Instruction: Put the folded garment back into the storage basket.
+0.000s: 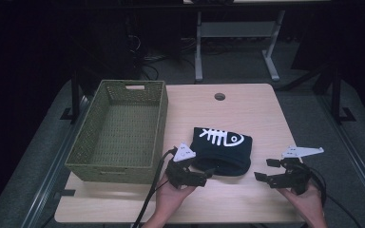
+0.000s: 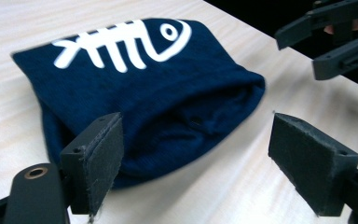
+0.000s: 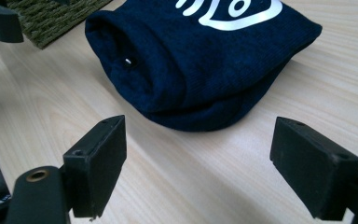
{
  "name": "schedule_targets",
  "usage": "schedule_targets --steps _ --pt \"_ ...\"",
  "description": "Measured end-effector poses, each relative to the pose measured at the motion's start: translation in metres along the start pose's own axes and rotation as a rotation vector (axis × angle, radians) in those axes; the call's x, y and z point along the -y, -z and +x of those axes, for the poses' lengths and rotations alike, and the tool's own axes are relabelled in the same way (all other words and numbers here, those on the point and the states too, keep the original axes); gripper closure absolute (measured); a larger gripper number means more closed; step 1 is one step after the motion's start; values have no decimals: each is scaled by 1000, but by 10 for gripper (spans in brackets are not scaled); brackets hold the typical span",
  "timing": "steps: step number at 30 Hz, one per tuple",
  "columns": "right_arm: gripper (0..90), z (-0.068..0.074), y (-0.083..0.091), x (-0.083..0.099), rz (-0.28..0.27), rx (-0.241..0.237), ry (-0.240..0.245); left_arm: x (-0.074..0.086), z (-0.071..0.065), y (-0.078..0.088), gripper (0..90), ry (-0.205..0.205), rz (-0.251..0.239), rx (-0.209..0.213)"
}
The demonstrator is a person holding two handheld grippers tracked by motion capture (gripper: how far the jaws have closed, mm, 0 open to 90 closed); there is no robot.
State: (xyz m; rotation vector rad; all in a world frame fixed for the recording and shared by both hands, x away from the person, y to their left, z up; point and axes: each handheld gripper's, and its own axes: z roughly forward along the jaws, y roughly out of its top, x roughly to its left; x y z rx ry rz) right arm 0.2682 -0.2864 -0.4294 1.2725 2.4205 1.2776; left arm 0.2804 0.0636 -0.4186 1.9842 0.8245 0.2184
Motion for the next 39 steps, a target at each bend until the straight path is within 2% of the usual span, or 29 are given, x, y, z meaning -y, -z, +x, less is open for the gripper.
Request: schedule_targets --steps 8,10,12,13,15,16,18,19,24,25,33,36,39 --pt "182 -9 -10 -17 29 -13 -17 -10 17 -9 178 34 -7 -53" --pt "182 -12 -12 -22 25 -18 -22 -12 21 -12 178 54 -1 -61" --pt "182 -15 -14 -27 31 -12 -34 -12 23 -13 178 59 -1 -62" --pt "188 -16 -16 -29 31 -15 -36 -13 26 -15 178 84 -3 -44" --pt "191 -19 -19 -33 47 -10 -43 -15 27 -18 180 75 0 -69" --pt "193 -21 -20 -35 49 -8 -42 -16 28 -20 180 85 1 -60" --pt "191 -24 -23 -38 48 -1 -53 -17 29 -21 181 81 -1 -68" --pt "184 -26 -25 -39 64 0 -63 -19 30 -23 181 76 4 -85" --pt "185 -32 -30 -45 70 1 -70 -19 38 -31 183 97 19 -102" --pt "186 -34 -33 -48 65 -2 -75 -18 41 -35 183 96 32 -121" --pt "193 -45 -48 -50 78 6 -113 -17 52 -46 187 137 67 -144" --pt "198 -49 -55 -50 81 -16 -141 -17 55 -50 201 146 87 -166" --pt "217 -51 -59 -50 77 -21 -153 -18 58 -52 209 178 81 -163"
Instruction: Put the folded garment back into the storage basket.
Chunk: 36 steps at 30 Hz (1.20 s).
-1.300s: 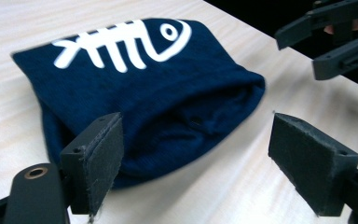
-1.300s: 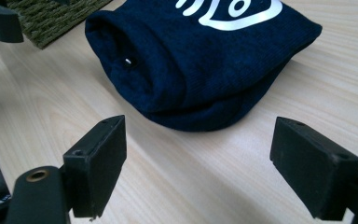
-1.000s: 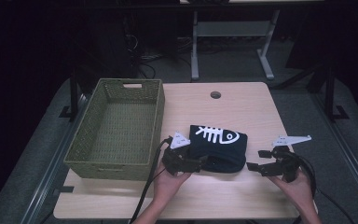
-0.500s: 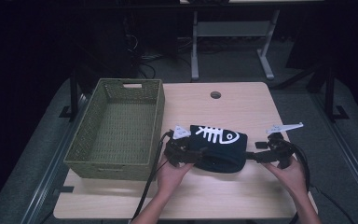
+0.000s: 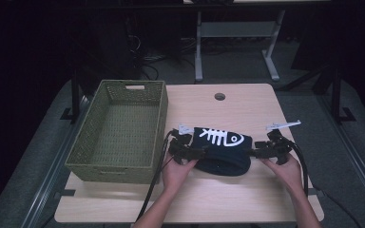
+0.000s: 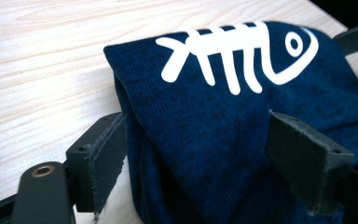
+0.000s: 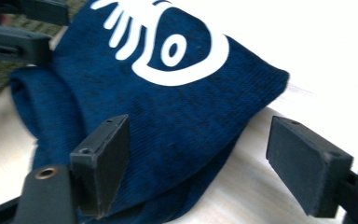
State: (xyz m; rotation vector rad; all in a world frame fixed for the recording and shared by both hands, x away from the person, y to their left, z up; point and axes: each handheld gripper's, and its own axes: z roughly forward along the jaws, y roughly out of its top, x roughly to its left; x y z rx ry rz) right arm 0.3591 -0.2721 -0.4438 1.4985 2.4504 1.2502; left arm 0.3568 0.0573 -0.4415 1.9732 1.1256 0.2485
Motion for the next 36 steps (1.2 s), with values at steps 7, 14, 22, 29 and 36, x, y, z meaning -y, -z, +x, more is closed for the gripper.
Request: schedule_targets --steps 7,14,22,29,36 --pt "264 -6 -17 -1 34 15 -34 2 7 -11 224 49 45 -1" --pt "356 -6 -22 -1 36 35 -45 4 15 -17 237 101 69 12" --pt "490 -1 -29 -1 62 76 -32 10 13 -24 318 108 82 34" --pt "602 2 -32 -1 59 63 -62 14 13 -23 443 116 73 79" --pt "745 3 -34 -1 54 34 -67 14 12 -23 568 121 75 101"
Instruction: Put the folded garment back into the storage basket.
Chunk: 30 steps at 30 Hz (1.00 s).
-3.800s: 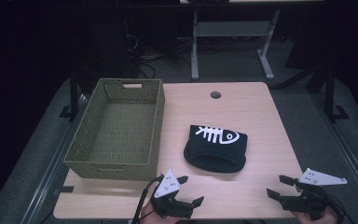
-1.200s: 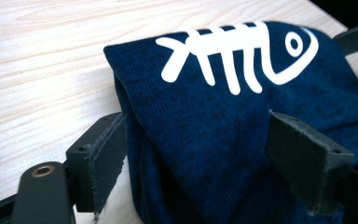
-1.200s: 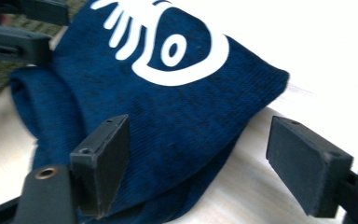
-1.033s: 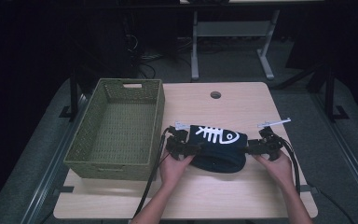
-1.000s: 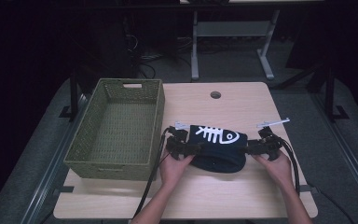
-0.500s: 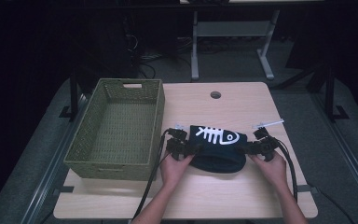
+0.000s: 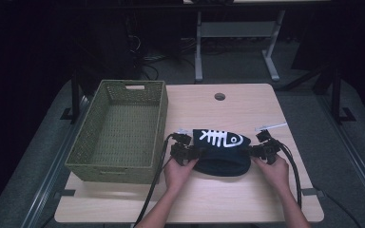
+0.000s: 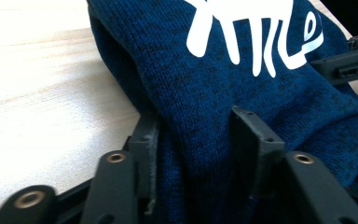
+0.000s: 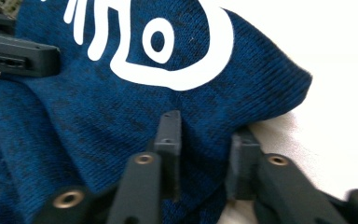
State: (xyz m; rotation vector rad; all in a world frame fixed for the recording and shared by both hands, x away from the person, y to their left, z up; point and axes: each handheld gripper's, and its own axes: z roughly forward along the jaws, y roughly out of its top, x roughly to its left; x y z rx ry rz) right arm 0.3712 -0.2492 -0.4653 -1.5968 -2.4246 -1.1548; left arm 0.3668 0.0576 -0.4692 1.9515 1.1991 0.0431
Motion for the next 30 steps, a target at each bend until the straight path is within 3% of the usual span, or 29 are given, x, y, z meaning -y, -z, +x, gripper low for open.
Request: schedule_targets --steps 7,15,20,30 --pt "806 6 5 -1 -6 9 35 -1 1 2 690 5 -9 24" --pt "808 9 20 -2 -14 12 50 -5 -8 5 707 -22 -7 30" --pt "808 16 36 -8 -19 34 74 -15 -18 15 707 -51 -27 33" --pt "808 23 54 -16 -50 27 85 -29 -30 32 707 -89 -51 27"
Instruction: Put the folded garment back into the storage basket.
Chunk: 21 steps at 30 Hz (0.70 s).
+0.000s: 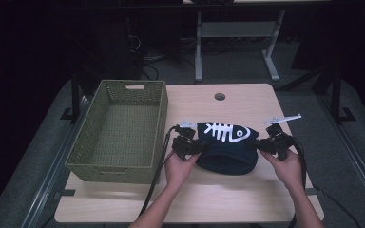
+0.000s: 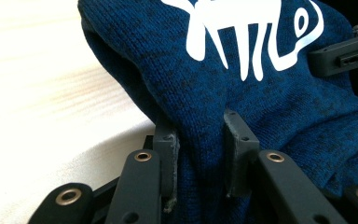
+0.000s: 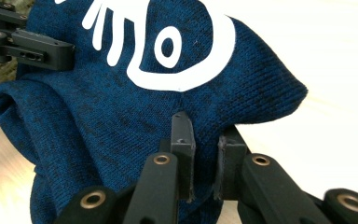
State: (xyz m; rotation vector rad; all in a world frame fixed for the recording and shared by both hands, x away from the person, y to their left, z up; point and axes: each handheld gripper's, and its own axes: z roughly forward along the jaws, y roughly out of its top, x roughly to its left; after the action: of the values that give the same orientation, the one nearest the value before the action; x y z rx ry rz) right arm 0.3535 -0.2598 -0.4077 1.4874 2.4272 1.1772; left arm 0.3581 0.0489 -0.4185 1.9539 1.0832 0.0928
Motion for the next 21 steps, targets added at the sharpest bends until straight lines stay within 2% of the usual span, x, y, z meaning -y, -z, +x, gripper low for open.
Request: schedule_targets --steps 3,9,14,21 --pt "808 1 4 -2 -12 -11 -1 -4 -1 5 707 -19 -2 1" --pt "809 2 11 -7 -30 -26 -11 -11 -4 10 706 -23 -13 1" --pt "809 2 18 -11 -48 -44 -16 -17 -7 17 706 -42 -19 2" --pt "808 7 25 -18 -63 -44 1 -24 -9 25 706 -56 -34 -3"
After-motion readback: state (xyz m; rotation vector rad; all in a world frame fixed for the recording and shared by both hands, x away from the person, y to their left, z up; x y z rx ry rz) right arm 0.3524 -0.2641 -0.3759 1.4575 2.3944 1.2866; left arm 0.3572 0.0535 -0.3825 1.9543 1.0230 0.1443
